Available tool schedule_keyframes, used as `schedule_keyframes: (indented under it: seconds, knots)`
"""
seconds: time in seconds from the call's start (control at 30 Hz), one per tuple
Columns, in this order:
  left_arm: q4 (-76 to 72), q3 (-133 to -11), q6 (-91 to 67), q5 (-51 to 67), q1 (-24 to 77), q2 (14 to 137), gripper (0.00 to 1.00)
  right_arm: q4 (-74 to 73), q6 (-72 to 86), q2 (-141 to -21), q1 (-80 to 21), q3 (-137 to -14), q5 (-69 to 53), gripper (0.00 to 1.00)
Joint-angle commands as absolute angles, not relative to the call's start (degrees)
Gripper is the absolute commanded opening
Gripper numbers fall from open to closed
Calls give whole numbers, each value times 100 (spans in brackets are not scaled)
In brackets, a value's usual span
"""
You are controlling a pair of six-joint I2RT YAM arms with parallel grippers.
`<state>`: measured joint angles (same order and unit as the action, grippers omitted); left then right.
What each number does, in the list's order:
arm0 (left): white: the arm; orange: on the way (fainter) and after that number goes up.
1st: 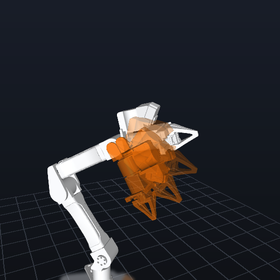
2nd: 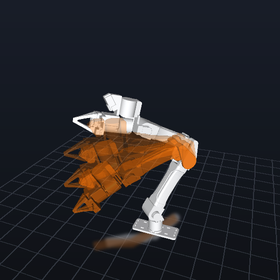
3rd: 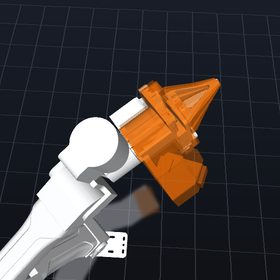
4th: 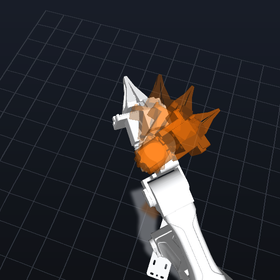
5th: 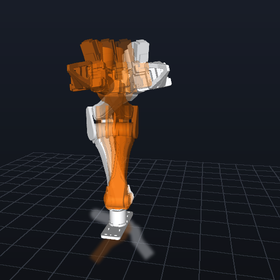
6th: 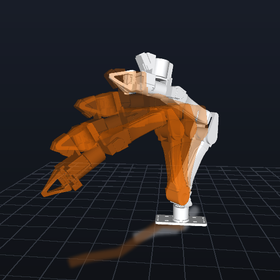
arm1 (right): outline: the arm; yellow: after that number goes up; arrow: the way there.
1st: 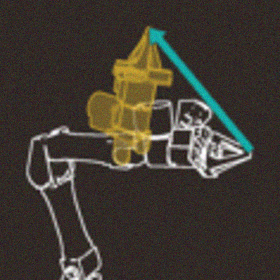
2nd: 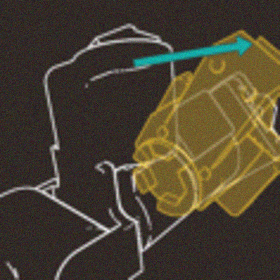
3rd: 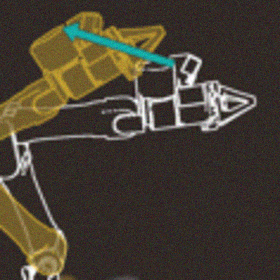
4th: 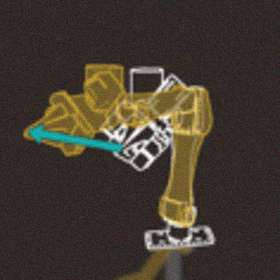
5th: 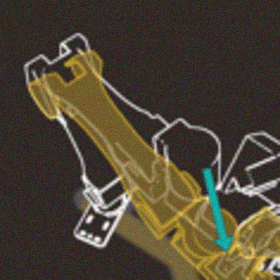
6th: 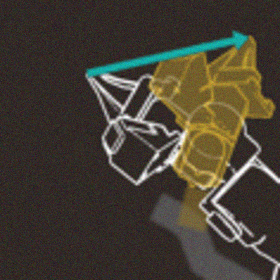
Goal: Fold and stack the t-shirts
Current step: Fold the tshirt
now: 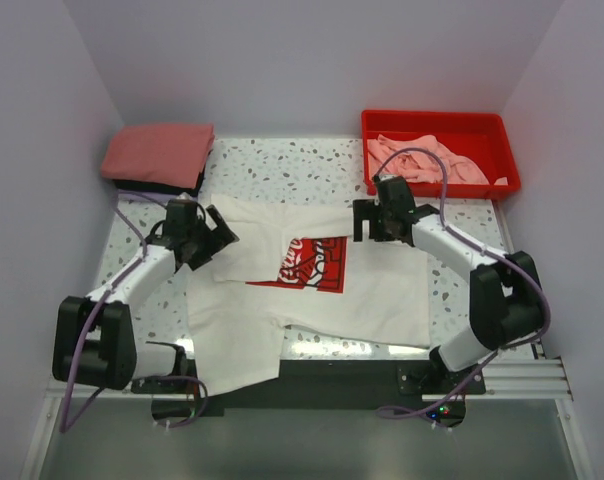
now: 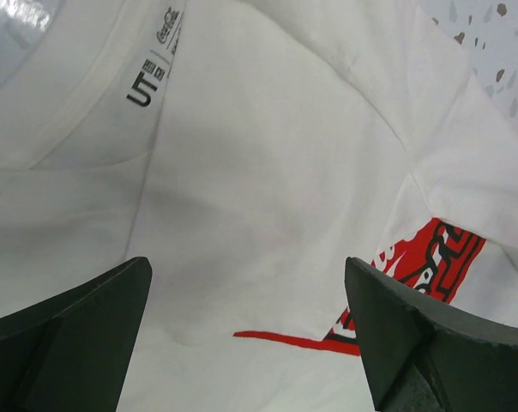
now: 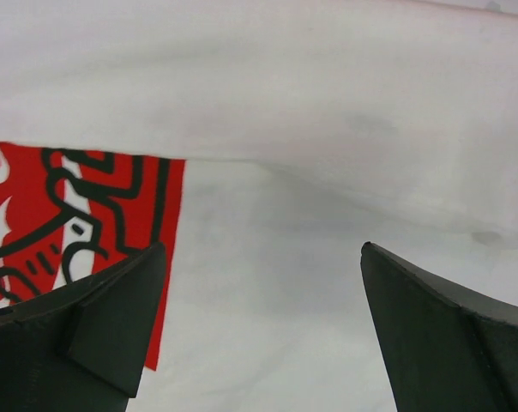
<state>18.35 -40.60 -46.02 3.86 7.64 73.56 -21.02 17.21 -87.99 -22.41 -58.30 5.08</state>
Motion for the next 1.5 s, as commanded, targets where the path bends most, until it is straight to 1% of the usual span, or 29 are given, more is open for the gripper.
schedule_keyframes:
  seconds: [0.0,0.13,0.27,0.57,0.83,0.97,1.07,1.13,1.2,1.27,1.33,1.37,1.43,1.47]
  knots:
    - [1081,-4657,-4667,422,809,7925,100,-2171,1617,-9193,-1952,-6266,694,99]
    - [1116,-5316,-4623,370,826,8673,100,-2074,1600,-9824,-1653,-6494,730,99]
    - [1046,-5651,-4579,299,826,9358,100,-2066,1600,-10264,-1477,-6679,992,99]
    - [1151,-6363,-4535,193,817,10633,100,-1942,1591,-10924,-1204,-6899,887,99]
    - [1292,-6767,-4570,62,782,10986,100,-2030,1468,-11232,-1160,-7347,923,99]
    - [1345,-6820,-4500,18,782,10838,100,-2083,1406,-11154,-1151,-7400,905,99]
    - [1598,-7153,-4368,-237,782,10688,100,-2293,1336,-10996,-1160,-7602,1098,99]
    - [1870,-7435,-4255,-255,782,10496,100,-2416,1310,-10838,-1160,-7707,1011,99]
    - [1995,-7436,-4210,-272,817,10249,100,-2452,1292,-10504,-1160,-7691,757,99]
    - [2048,-7217,-4201,-386,879,9689,100,-2487,1301,-10223,-1151,-7568,651,99]
    - [2091,-6717,-4227,-500,1036,9231,100,-2575,1406,-9810,-1160,-7392,519,99]
    - [2205,-6541,-4254,-649,1115,8759,100,-2662,1467,-9678,-1160,-7322,501,99]
    - [2355,-5917,-4367,-816,1440,8247,100,-2733,1608,-9265,-1160,-7076,422,99]
    - [2529,-5698,-4420,-904,1581,7731,100,-2733,1652,-9133,-1160,-6979,361,99]
